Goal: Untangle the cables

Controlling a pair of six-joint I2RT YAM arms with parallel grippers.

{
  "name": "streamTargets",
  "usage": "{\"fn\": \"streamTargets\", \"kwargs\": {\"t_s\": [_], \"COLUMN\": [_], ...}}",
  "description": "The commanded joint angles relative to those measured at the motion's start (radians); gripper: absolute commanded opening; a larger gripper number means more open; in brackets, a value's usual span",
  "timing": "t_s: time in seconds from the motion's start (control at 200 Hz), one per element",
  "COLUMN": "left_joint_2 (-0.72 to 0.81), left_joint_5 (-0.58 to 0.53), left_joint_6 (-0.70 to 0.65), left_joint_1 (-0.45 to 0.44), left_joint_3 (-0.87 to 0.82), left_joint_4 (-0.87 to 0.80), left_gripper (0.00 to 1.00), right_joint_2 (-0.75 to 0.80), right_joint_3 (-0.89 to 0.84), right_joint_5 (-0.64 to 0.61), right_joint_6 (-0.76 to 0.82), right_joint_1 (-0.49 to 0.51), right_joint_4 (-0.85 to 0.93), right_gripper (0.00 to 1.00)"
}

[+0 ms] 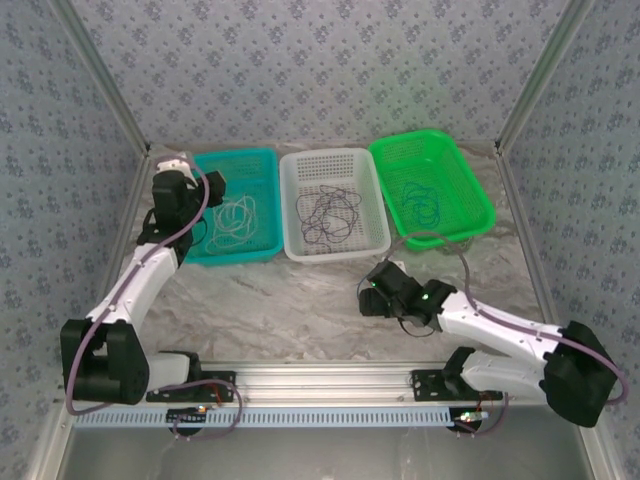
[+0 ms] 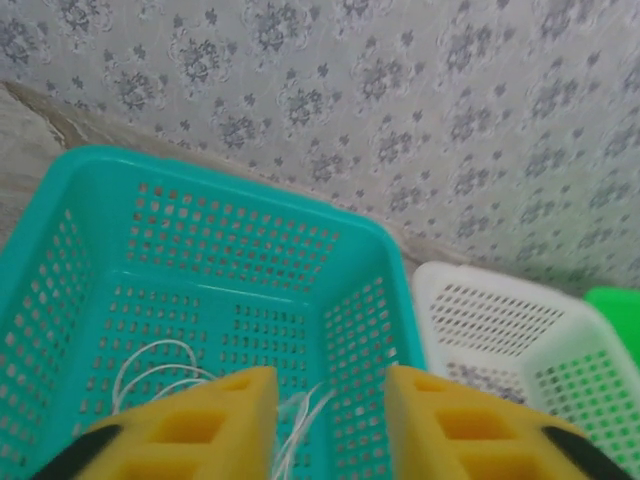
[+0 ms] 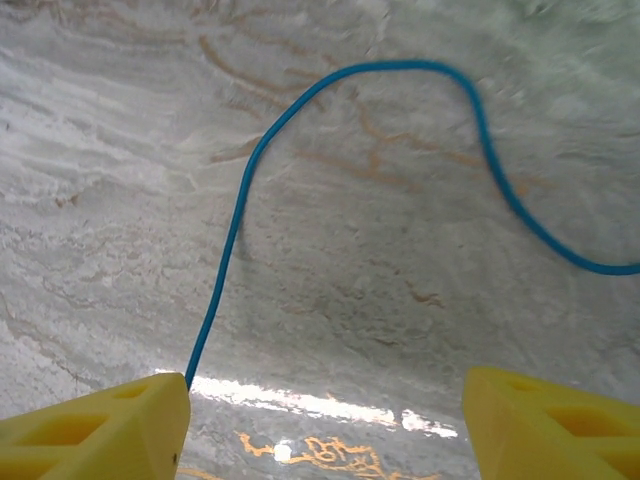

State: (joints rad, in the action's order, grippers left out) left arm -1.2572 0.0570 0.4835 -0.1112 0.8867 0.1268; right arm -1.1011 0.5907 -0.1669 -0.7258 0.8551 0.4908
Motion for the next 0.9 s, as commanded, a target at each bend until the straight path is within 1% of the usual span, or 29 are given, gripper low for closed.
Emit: {"fn": "streamTargets", "kwargs": {"t_s": [0.0,0.065,0.105,0.175,0.3,0.49,0.6,0.73,0.844,0.894], "left_joint_2": [0.018,0.037,0.051,0.078,0.129,0.193,0.229,0.271,0.296,0.304], "left_joint_5": [-0.011,-0.011,-0.012,-0.018,-0.044,-0.084,-0.072,-0.062,-0.067,-0.072], "left_joint_6": [0.023,0.029,0.029,0.024,0.007,-0.041,-0.041,-0.044,-0.061,-0.065], "left_joint_1": [0.007,0.007,0.005,-0.004,-0.038,-0.107,-0.127,-0.154,-0.173,-0.176], "left_joint_3": [-0.023,-0.038,-0.047,-0.063,-0.089,-0.107,-0.129,-0.155,-0.158,-0.158], "left_joint_4": [0.013,0.012,0.014,0.013,0.012,-0.010,0.006,0.026,0.021,0.015], "left_gripper": [0.57,0.73,0.80,0.89,0.98,0.99,0.99,0.99,0.99,0.99], "right_joint_2": [-0.048,-0.080,-0.096,-0.130,-0.191,-0.272,-0.299,-0.332,-0.376,-0.392], "right_joint_3": [0.042,0.057,0.065,0.073,0.099,0.130,0.137,0.142,0.156,0.163], "right_joint_5": [0.081,0.101,0.114,0.142,0.169,0.178,0.170,0.169,0.169,0.167], "right_joint_6": [-0.015,-0.016,-0.016,-0.013,-0.008,-0.004,-0.004,-0.011,-0.003,0.002], "right_joint_1": [-0.001,0.000,0.000,-0.001,0.009,0.030,0.040,0.049,0.056,0.058], "right_joint_4": [-0.049,-0.046,-0.046,-0.055,-0.059,-0.043,-0.018,-0.011,0.000,0.010], "right_gripper": [0.71,0.70,0.68,0.65,0.63,0.58,0.56,0.51,0.44,0.37]}}
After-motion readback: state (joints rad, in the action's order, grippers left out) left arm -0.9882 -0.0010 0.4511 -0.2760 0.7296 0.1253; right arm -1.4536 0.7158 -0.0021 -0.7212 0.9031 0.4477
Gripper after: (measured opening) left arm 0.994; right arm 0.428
